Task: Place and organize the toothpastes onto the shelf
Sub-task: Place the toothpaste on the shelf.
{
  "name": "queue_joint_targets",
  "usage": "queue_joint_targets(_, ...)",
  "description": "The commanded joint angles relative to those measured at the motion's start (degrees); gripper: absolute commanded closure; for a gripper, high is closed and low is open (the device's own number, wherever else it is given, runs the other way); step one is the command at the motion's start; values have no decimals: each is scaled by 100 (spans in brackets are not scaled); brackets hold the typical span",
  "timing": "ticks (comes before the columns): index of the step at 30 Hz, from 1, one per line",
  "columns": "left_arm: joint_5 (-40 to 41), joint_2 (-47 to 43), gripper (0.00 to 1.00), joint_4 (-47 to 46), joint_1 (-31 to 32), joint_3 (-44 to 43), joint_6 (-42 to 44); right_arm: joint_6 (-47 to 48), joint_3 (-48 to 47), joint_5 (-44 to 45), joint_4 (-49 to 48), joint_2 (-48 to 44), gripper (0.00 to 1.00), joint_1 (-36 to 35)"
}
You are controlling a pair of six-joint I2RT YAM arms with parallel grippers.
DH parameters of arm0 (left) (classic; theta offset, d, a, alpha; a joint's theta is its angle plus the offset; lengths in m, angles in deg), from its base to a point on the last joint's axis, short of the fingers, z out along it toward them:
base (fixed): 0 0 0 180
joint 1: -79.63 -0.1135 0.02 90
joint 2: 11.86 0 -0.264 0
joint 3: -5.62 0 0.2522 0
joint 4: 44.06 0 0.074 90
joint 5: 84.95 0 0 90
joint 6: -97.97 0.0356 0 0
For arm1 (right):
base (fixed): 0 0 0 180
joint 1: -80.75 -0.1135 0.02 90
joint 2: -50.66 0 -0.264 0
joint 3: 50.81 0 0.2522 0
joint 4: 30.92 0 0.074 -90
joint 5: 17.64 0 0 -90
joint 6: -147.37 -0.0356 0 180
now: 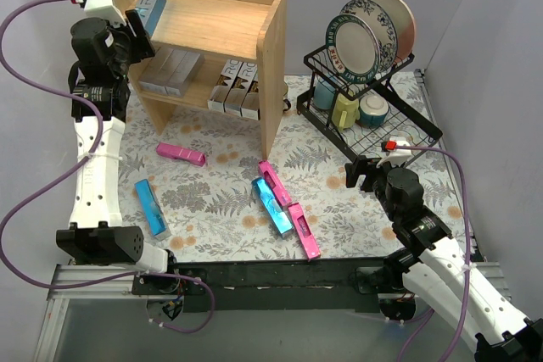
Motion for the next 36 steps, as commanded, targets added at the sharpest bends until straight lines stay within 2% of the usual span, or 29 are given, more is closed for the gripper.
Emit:
queue_joint_targets(1, 245, 47, 45, -270, -55, -302, 229, 4, -35, 16, -301, -48, 11, -21)
queue_joint_targets(5, 298, 345, 49, -278, -134, -592, 299, 4, -26, 25, -310, -39, 11, -30)
queue_joint_targets(12, 324, 557, 48, -428, -309, -549, 431, 13, -26, 7, -310, -22, 11, -30)
queue_joint_targets(17, 245, 575, 31, -612, -362, -461, 431, 22, -35, 7, -301, -22, 11, -30)
queue_joint_targets(19, 376, 566, 28, -674, -380, -479, 431, 13, -26, -2, -310, -30, 11, -30)
queue_joint_targets(24, 693, 487, 23, -858, -380, -461, 387, 13, -26, -10, -319, -13, 11, -30)
queue_joint_targets(32, 649, 390, 20, -946, -389, -216, 133, 22, -26, -2, -319, -22, 11, -30)
queue_joint_targets(36, 736, 276, 16, -964, -380, -241, 18, 22, -35, 7, -301, -48, 11, -39)
